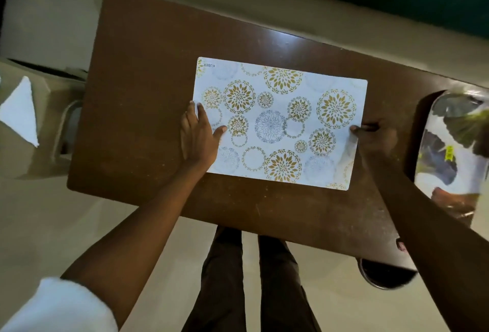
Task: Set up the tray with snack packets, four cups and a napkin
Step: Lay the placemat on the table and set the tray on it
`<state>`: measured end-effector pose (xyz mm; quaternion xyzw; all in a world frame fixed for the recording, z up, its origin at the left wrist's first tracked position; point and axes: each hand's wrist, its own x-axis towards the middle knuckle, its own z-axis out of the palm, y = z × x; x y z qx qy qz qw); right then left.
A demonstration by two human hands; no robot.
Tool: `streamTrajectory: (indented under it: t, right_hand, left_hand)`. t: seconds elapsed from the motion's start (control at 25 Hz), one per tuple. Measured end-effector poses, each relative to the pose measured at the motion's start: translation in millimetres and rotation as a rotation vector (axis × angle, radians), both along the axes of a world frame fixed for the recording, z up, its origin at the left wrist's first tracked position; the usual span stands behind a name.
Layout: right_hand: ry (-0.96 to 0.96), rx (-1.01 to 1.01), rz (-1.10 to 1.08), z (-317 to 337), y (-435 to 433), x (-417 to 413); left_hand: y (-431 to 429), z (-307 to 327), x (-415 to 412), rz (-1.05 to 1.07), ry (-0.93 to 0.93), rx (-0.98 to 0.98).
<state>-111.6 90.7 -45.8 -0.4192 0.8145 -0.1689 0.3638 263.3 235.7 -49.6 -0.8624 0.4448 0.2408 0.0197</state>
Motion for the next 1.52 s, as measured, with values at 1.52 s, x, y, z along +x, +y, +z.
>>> streamTrajectory:
  t: [1.52]
  right_hand:
    - [0.042,0.014,-0.117,-22.6,29.5,-44.6]
  left_hand:
    - [0.8,1.5,-3.2,-0.271,-0.015,0.023]
